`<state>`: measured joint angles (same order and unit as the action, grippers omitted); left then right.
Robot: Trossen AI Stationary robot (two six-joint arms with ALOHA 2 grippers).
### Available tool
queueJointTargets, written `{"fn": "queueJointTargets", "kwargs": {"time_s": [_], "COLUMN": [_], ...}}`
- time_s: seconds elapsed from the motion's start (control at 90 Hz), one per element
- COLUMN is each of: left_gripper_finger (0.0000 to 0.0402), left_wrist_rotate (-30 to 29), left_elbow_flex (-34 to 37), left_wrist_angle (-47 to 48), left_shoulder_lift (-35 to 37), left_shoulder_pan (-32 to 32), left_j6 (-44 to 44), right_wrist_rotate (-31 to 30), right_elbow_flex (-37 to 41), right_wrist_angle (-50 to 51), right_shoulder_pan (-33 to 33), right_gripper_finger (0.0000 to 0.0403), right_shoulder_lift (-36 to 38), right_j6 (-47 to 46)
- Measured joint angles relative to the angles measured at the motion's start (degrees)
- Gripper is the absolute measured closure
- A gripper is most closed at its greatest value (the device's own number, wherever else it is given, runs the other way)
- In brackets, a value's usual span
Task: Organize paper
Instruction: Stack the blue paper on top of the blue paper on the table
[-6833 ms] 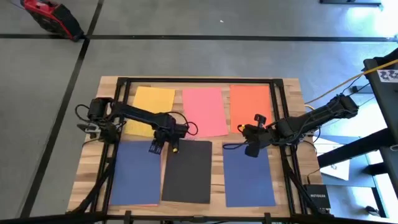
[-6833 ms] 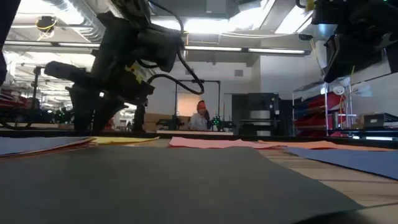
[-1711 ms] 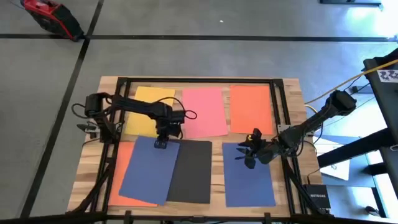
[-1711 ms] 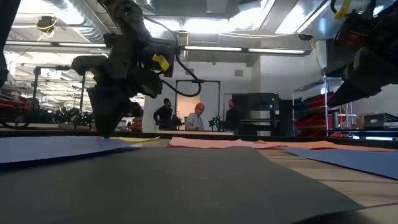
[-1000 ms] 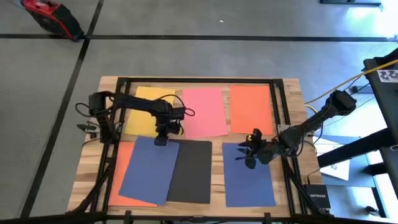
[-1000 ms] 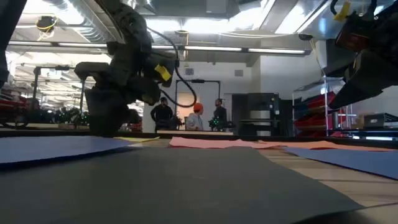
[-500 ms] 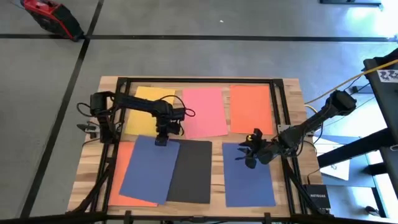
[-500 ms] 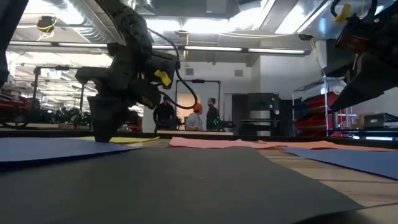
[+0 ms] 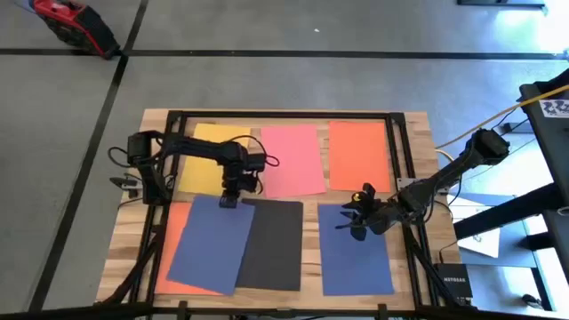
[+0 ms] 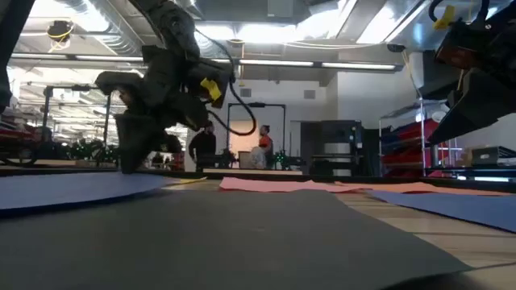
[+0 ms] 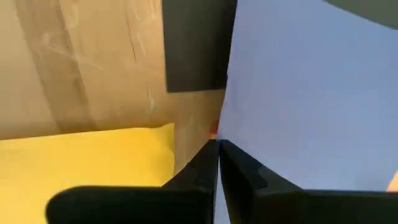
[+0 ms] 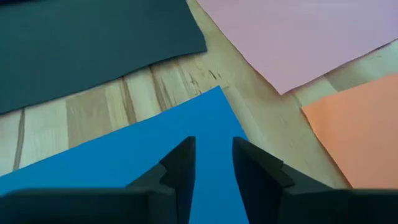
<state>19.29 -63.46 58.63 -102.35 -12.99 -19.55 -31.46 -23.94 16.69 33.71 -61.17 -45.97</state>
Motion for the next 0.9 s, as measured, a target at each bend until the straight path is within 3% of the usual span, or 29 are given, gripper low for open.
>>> {"fn": "queueJointTargets", "kwargs": {"time_s": [0.567, 0.9], "left_gripper_finger": [0.0401, 0.0401], "left_wrist_rotate": [0.0, 0.04], "left_elbow_flex": [-13.39, -16.13], "left_wrist_angle": [2.38, -14.89], "left_shoulder_lift": [0.11, 0.11], "left_shoulder_pan": [-0.09, -0.09], "left_j6": [-0.29, 7.27], "right_wrist_rotate": [0.0, 0.0], "right_elbow_flex": [0.0, 0.0], "right_wrist_angle": [0.24, 0.24], "right_shoulder_pan": [0.02, 0.01], "right_gripper_finger": [0.0308, 0.0308], "right_shoulder_lift": [0.0, 0.0], "right_j6": [0.0, -0.13]}}
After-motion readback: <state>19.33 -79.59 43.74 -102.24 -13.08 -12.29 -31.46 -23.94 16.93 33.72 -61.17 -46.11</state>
